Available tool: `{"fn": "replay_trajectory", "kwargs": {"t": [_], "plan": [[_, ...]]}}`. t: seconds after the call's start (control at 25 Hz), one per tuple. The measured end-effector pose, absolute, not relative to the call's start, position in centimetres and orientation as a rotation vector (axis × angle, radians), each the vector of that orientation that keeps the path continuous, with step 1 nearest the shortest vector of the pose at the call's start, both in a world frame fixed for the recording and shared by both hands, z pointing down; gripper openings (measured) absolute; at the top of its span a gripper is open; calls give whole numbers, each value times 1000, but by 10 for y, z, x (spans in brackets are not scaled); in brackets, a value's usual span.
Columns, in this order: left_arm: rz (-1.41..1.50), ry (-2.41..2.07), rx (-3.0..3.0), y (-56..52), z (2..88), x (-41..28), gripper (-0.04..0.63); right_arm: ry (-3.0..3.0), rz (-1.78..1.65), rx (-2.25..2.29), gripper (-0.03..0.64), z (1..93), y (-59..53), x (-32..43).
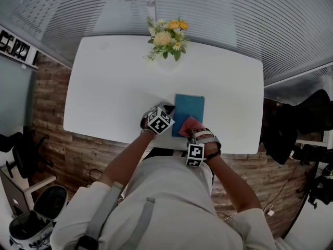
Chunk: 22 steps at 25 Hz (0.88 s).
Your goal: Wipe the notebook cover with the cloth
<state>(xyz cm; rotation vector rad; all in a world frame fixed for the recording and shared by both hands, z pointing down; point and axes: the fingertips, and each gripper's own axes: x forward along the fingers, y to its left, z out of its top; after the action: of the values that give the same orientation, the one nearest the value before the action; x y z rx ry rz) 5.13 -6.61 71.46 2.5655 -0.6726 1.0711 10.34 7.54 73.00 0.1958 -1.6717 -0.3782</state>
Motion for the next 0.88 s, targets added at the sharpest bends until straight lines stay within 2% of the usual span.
{"fn": "replay_trajectory", "kwargs": {"t": [0.88], "plan": [[1069,-676,2570,-66,713,52,3,-1692,-349,171,6,730,92,101]]}}
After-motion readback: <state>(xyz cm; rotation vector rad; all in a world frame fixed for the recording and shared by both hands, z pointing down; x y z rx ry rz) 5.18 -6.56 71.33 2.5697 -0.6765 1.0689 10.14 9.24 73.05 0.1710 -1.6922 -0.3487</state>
